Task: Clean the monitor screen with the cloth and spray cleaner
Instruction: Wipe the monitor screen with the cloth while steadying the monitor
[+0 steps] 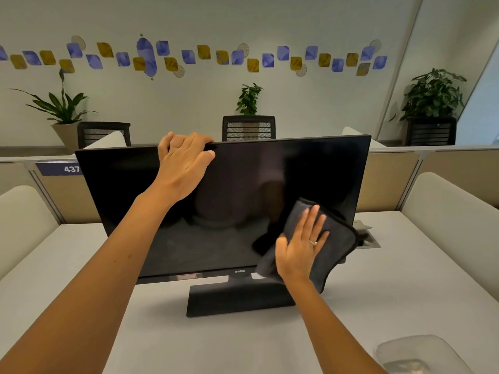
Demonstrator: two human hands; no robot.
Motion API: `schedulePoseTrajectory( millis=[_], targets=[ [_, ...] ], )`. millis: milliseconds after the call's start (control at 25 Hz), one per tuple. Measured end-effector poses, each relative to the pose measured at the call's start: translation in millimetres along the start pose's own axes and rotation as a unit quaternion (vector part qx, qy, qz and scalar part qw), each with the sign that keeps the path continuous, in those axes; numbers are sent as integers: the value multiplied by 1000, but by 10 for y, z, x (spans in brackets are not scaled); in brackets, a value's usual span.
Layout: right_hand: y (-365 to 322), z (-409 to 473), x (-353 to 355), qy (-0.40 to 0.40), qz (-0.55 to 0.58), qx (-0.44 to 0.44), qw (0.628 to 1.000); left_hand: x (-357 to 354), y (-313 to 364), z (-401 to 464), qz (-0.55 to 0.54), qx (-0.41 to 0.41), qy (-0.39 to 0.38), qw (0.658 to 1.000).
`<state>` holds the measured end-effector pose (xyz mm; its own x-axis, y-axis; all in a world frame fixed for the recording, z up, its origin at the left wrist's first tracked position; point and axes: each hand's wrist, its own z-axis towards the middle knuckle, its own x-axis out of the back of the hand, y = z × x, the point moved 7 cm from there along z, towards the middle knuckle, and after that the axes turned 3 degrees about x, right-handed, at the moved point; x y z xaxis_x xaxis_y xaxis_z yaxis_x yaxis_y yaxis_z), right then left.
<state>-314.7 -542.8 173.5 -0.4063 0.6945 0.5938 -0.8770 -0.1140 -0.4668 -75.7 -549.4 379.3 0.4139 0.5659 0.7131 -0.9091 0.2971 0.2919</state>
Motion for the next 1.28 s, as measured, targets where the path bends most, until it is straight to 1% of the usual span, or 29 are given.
schedulePoseTrajectory(
  millis=[80, 120, 200, 280, 480, 680, 800, 880, 960, 1120, 1200, 1280],
  targets=[
    [18, 215, 130, 36, 22, -56, 998, 0, 8, -5, 0, -1, -4, 1000],
    [-33, 303, 177, 48, 28, -64, 996, 2, 5, -10, -1, -1, -6, 1000],
    [-216, 411, 230, 61, 41, -48, 996, 5, -12, -21, -4, -3, -9, 1000],
    [-471, 450, 240, 63, 49, -9, 997, 6, -20, -24, -4, -6, -10, 1000],
    [-1290, 244, 22, 30, 18, 152, 988, -11, -3, -9, 4, 2, -2, 1000],
    [-1941, -268, -389, -16, -22, 246, 969, 11, -42, -9, -4, -9, -20, 1000],
    [-2035, -541, -598, -41, -62, 277, 958, 92, -58, -17, -25, -52, -41, 997],
    [-1978, -651, -666, -53, -79, 275, 957, 182, -108, -3, -39, -80, -62, 994],
    [-1856, -724, -700, -61, -92, 264, 958, 312, -266, -1, -42, -84, -66, 993],
    [-1542, -812, -661, -64, -105, 231, 965, 664, -799, -139, -24, -82, -31, 996],
    [-1391, -778, -609, -59, -100, 190, 975, 843, -1102, -253, -21, -86, -1, 996],
    [-1257, -664, -538, -47, -92, 129, 986, 956, -1378, -344, -40, -68, 22, 997]
  ],
)
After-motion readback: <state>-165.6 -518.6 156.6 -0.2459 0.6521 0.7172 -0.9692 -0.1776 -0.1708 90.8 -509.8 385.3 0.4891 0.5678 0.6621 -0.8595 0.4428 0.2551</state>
